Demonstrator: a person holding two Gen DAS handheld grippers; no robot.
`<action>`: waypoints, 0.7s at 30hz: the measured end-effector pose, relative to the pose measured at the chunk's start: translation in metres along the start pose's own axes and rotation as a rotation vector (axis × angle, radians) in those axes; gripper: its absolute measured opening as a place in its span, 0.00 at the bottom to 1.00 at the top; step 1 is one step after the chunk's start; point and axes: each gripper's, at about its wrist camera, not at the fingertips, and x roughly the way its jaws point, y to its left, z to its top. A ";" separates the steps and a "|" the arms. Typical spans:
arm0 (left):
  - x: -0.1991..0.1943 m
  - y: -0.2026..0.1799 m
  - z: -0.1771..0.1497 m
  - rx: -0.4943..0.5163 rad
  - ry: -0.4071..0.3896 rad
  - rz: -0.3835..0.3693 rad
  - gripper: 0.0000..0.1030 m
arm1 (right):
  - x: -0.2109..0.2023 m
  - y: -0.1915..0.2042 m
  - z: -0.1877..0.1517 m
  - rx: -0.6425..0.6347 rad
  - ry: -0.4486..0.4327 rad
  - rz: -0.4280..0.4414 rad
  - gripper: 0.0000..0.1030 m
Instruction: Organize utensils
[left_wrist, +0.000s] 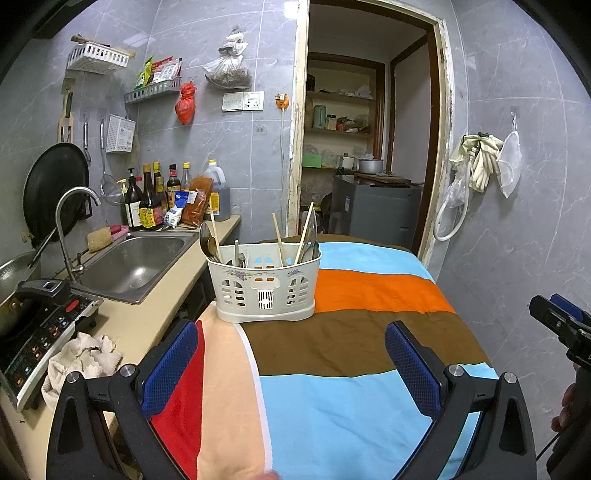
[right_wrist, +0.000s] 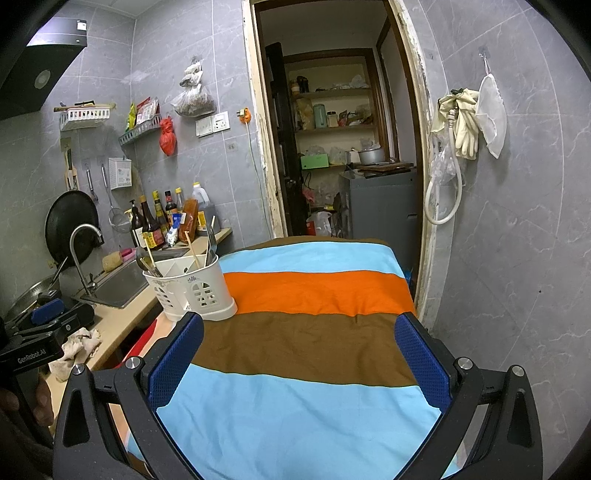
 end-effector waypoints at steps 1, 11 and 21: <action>0.000 0.001 0.001 0.000 -0.005 0.001 0.99 | 0.000 0.001 0.000 0.000 0.000 0.000 0.98; 0.000 0.004 0.005 0.003 -0.009 0.001 0.99 | 0.000 0.000 0.000 0.001 0.001 -0.001 0.98; 0.009 0.013 0.007 0.009 0.002 -0.002 0.99 | 0.001 0.002 -0.002 0.002 0.005 -0.001 0.98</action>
